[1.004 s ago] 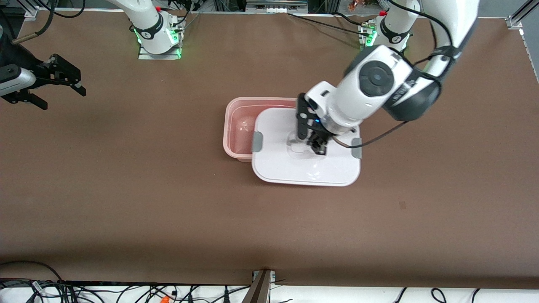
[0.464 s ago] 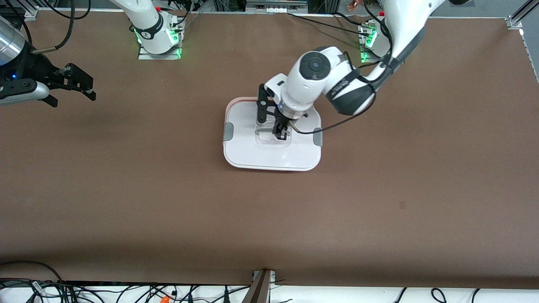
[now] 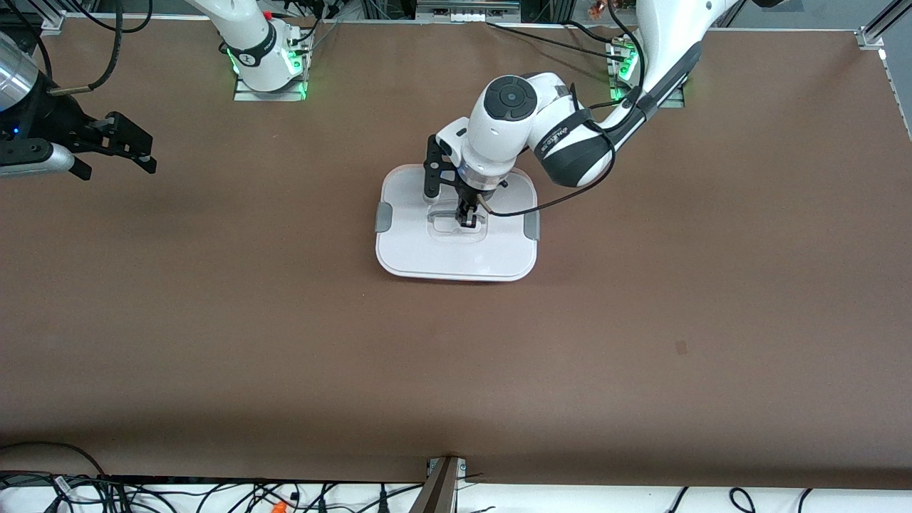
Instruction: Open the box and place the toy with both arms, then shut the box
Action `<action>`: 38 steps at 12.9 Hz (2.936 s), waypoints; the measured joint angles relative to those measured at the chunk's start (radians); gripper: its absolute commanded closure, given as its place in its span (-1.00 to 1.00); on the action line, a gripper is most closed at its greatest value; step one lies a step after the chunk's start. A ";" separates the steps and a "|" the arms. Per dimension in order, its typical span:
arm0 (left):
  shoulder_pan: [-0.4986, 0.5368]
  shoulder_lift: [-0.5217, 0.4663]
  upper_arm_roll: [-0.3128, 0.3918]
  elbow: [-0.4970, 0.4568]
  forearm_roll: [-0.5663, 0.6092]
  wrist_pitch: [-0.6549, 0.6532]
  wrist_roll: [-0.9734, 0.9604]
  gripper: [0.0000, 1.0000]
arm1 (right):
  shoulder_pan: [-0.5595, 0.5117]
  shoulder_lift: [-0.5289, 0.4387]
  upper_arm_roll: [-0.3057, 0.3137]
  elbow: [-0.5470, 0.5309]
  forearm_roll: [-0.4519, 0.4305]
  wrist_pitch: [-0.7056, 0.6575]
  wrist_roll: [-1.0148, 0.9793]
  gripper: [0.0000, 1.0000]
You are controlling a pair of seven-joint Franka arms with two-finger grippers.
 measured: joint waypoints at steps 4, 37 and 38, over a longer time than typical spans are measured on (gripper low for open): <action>-0.003 -0.002 -0.004 -0.007 0.016 0.001 0.000 1.00 | -0.004 0.006 0.002 0.004 -0.046 -0.030 0.000 -1.00; -0.014 -0.031 -0.016 -0.044 0.046 -0.012 -0.058 1.00 | -0.008 0.026 0.007 0.016 -0.024 -0.050 0.014 -1.00; -0.013 -0.031 -0.016 -0.044 0.046 -0.011 -0.059 1.00 | -0.008 0.026 0.007 0.016 -0.024 -0.050 0.014 -1.00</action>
